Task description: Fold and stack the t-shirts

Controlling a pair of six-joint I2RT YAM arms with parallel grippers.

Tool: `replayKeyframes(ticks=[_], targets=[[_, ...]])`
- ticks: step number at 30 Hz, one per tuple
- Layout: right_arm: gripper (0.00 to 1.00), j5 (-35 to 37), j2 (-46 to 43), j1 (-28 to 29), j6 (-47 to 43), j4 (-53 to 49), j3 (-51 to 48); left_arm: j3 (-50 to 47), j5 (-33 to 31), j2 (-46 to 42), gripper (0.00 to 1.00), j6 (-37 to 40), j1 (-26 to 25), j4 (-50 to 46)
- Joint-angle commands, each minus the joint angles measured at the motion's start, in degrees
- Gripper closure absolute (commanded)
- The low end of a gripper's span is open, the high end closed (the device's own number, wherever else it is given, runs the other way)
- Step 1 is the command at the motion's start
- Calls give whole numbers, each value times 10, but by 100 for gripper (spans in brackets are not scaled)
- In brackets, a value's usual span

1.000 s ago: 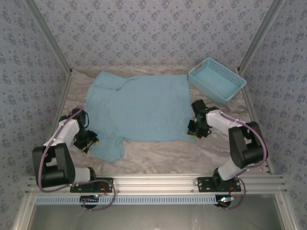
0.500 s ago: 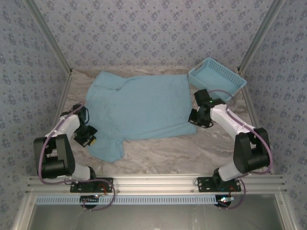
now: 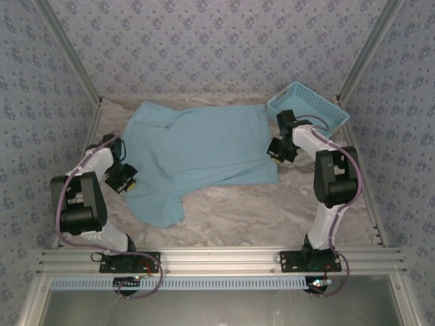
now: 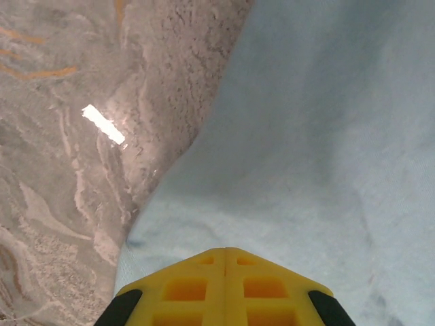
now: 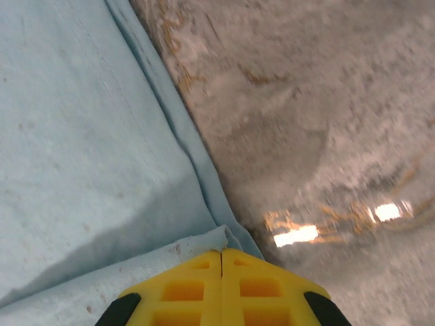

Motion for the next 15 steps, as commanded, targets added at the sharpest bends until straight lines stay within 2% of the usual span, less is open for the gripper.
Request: replayKeyframes(ticks=[1, 3, 5, 9, 15], targets=[[90, 9, 18, -6, -11, -29, 25, 17, -4, -9, 100, 18, -3, -17], [75, 20, 2, -12, -8, -27, 11, 12, -16, -35, 100, 18, -8, -31], [69, 27, -34, -17, 0, -13, -19, 1, -16, -65, 96, 19, -14, -43], [68, 2, -77, -20, 5, -1, -70, -41, -16, -118, 83, 13, -35, -72], [69, -28, -70, -14, 10, 32, -129, -101, -2, -146, 81, 7, -37, -78]])
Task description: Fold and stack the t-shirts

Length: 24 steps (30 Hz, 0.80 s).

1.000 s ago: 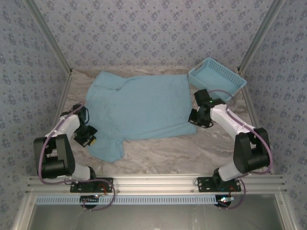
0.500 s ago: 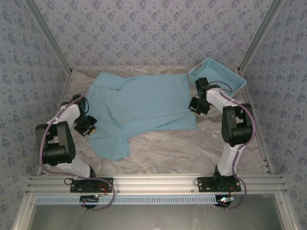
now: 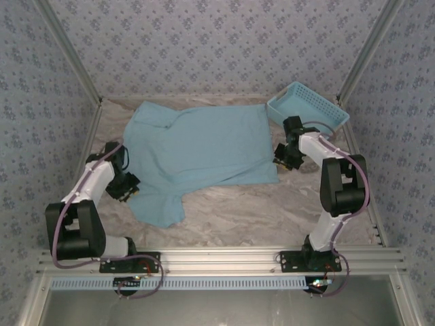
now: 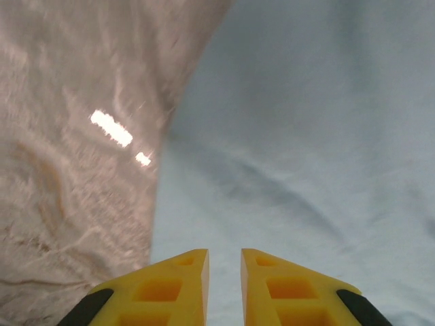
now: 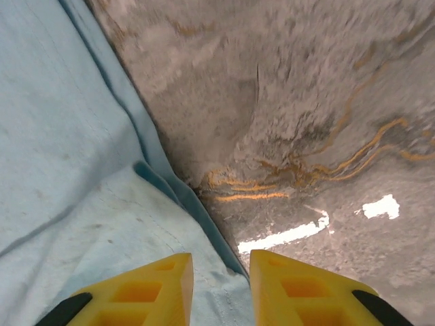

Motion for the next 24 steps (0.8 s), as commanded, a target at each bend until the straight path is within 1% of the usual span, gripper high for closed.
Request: replayKeyframes(ticks=[1, 3, 8, 12, 16, 22, 24], targets=[[68, -21, 7, 4, 7, 12, -29, -20, 8, -9, 81, -2, 0, -27], [66, -21, 20, 4, -4, 17, -29, -16, 10, -8, 81, -1, 0, -26], [68, -41, 29, 3, -16, 41, -42, -3, 14, -4, 81, 0, 0, -26], [74, -47, 23, 3, -16, 68, -49, -6, 18, -6, 81, 0, -1, -25], [87, -46, 28, 9, -16, 70, -44, -11, 19, -6, 82, 2, -2, -24], [100, -36, 15, 15, -16, 67, -40, -13, 22, -9, 83, -2, -5, -21], [100, -35, 9, 16, -16, 61, -37, -13, 24, -7, 83, -2, -7, -20]])
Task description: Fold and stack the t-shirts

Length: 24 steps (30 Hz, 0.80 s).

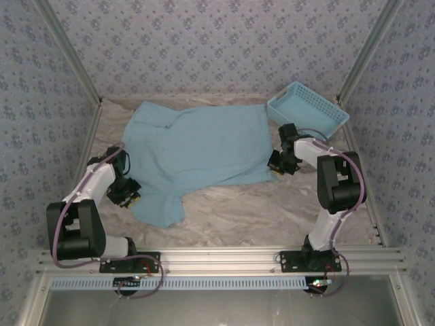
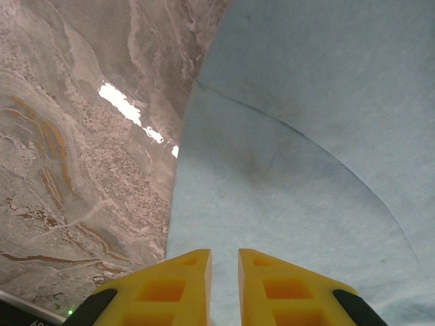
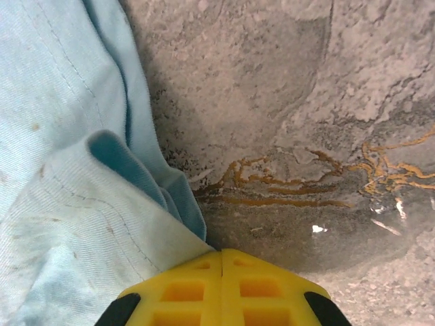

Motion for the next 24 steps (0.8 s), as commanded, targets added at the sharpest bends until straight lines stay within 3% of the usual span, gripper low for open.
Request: replayKeyframes(ticks=[1, 10, 24], targets=[[100, 0, -19, 4, -1, -10, 6, 4, 10, -8, 83, -3, -5, -8], [100, 33, -119, 23, 13, -87, -3, 4, 9, -13, 85, -6, -8, -9], [100, -15, -258, 35, 24, -172, -119, 6, 4, -17, 85, -8, -11, -21]])
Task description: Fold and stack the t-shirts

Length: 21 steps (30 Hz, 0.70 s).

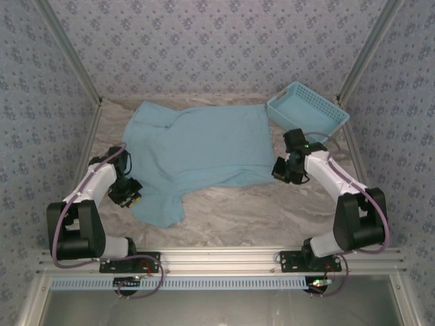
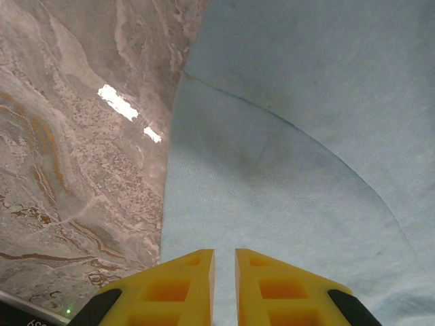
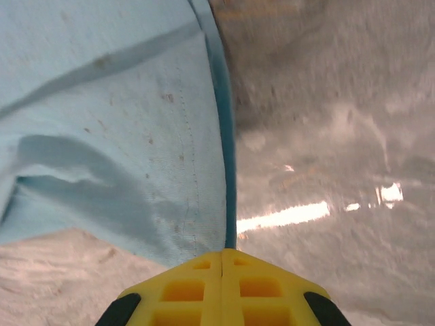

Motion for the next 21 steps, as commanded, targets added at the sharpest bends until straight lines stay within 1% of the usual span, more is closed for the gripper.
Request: replayKeyframes(ticks=[1, 4, 7, 8, 9, 10, 11, 13, 15, 18, 21], targets=[[100, -18, -38, 2, 12, -47, -52, 4, 2, -17, 85, -8, -2, -21], [100, -31, -40, -15, 20, -17, -105, 3, 3, -19, 85, -10, -2, -19], [99, -25, -21, -35, 14, 15, -121, 3, 8, -17, 85, -10, -2, -20], [92, -25, -15, -42, 14, 16, -117, 3, 9, -17, 86, -11, -2, -21], [83, -24, -11, -49, 15, 14, -112, 3, 9, -18, 85, -10, -2, -22], [76, -19, -14, -52, 20, 9, -109, 5, 9, -19, 85, -11, -2, -24], [72, -15, -22, -52, 32, 7, -110, 6, 11, -21, 86, -10, -3, -26], [68, -20, -51, -52, 77, 11, -122, 5, 11, -27, 85, -12, -3, -30], [60, -29, -76, -47, 138, 17, -138, 3, 11, -34, 85, -13, -3, -32], [59, -50, -103, -35, 240, 40, -167, -2, 17, -40, 85, -18, -2, -34], [56, -43, -110, -22, 333, 62, -181, -8, 24, -43, 85, -21, -2, -31]])
